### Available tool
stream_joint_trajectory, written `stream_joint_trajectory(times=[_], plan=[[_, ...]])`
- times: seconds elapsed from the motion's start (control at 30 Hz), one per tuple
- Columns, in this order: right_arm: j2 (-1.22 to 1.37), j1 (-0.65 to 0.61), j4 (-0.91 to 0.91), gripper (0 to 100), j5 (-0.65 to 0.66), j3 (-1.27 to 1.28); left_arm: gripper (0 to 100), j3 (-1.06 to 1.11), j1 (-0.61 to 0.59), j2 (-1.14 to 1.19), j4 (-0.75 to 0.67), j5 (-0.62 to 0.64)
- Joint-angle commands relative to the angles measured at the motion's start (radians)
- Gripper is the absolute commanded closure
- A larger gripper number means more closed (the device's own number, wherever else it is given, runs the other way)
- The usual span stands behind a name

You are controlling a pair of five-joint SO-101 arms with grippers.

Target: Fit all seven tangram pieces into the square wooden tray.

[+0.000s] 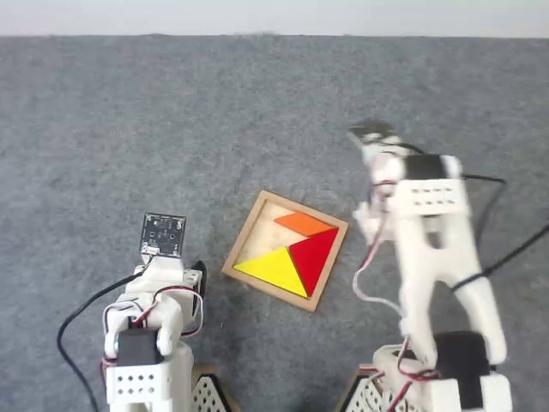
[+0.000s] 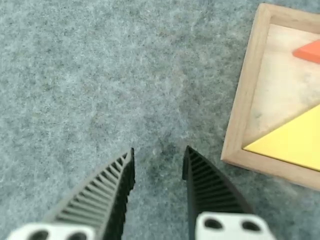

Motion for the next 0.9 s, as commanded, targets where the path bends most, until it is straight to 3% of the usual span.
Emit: stream_joint_trajectory(times=[0.0, 0.4, 0.87], plan=[[-0.007, -0.168, 0.012, 85.7, -0.081, -0.097, 85, -0.008, 0.002, -0.028, 0.009, -0.006], [0.295, -0.395, -0.099, 85.8, -0.100, -0.249, 85, -0.008, 0.002, -0.028, 0.009, -0.006], [0.615, -0.556, -0.074, 85.8, -0.279, -0.551, 85, -0.008, 0.002, -0.028, 0.009, -0.006]])
